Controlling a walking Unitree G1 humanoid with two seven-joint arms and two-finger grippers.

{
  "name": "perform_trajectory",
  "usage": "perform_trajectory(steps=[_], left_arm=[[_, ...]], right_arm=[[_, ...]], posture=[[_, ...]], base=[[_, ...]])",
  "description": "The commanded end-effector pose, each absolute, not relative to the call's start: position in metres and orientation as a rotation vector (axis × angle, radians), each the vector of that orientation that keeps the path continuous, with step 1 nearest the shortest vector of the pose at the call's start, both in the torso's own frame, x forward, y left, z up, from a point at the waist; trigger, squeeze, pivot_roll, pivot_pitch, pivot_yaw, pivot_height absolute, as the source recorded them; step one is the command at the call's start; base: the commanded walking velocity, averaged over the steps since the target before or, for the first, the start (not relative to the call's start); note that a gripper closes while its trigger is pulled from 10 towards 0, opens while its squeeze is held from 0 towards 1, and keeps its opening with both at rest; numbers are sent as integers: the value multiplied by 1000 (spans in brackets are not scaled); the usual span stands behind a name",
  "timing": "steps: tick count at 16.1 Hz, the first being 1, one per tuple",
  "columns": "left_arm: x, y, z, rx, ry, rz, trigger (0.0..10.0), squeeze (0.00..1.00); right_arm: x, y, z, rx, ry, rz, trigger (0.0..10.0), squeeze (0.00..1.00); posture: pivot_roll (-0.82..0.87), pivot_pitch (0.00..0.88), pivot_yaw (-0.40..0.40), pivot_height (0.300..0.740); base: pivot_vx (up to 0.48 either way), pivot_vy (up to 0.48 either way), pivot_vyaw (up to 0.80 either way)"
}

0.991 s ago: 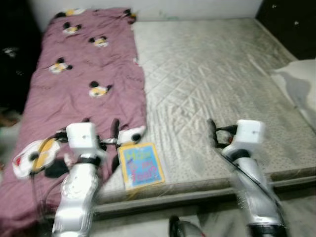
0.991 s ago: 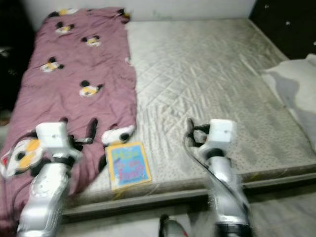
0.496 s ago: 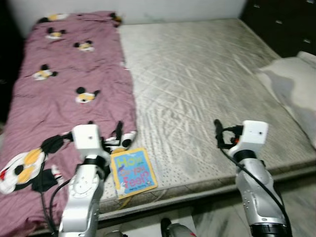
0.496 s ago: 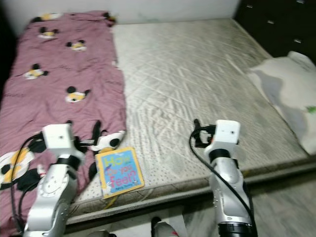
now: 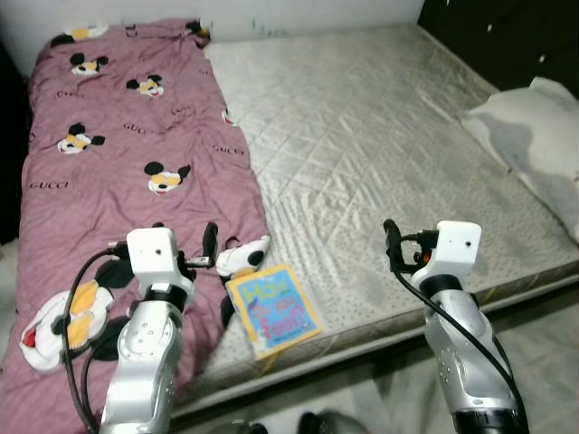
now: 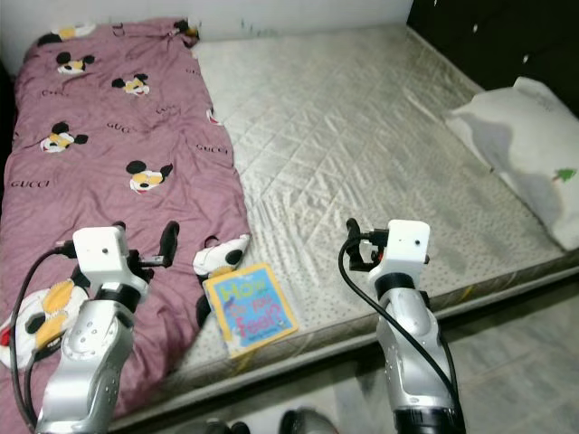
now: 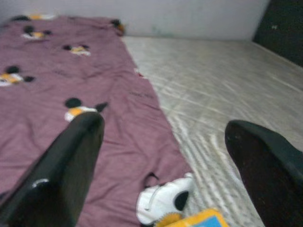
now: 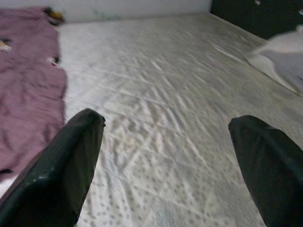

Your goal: Clean up the room

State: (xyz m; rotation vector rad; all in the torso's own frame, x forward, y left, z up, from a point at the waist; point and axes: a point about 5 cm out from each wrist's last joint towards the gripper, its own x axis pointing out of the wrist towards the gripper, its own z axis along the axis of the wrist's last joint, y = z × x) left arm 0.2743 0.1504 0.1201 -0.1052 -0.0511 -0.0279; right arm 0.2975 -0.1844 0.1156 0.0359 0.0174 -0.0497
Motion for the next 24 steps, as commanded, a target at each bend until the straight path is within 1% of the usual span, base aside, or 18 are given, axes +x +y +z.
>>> perform_trajectory(steps=[1, 4, 8, 13, 17, 21, 24], left_arm=[[273, 153, 119, -80, -50, -10, 10000, 0], [273, 154, 120, -51, -66, 18, 10000, 0], [273, 156, 120, -35, -69, 29, 10000, 0], [273, 156, 119, -30, -61, 28, 10000, 0], [273, 155, 118, -42, -57, 29, 10000, 0], [273, 155, 118, -46, -58, 30, 10000, 0], [271, 156, 118, -36, -47, 28, 10000, 0]], right_arm=[[297, -183, 114, 36, 25, -42, 10000, 0], [297, -181, 114, 15, 24, -21, 10000, 0], [297, -178, 115, 5, 12, -6, 10000, 0], [299, -179, 115, 3, 17, -11, 10000, 0], [298, -178, 116, 1, 8, -4, 10000, 0], [298, -182, 117, 25, 3, -33, 10000, 0], [296, -182, 116, 47, 15, -37, 10000, 0]], posture=[[-26, 166, -22, 740], [-23, 162, -23, 740], [-23, 162, -23, 740], [-22, 164, -24, 740], [-22, 166, -23, 740], [-23, 177, -24, 740], [-24, 202, -25, 740]], base=[[0, 0, 0], [0, 0, 0], [0, 0, 777], [0, 0, 0], [0, 0, 625], [0, 0, 0], [0, 0, 0]])
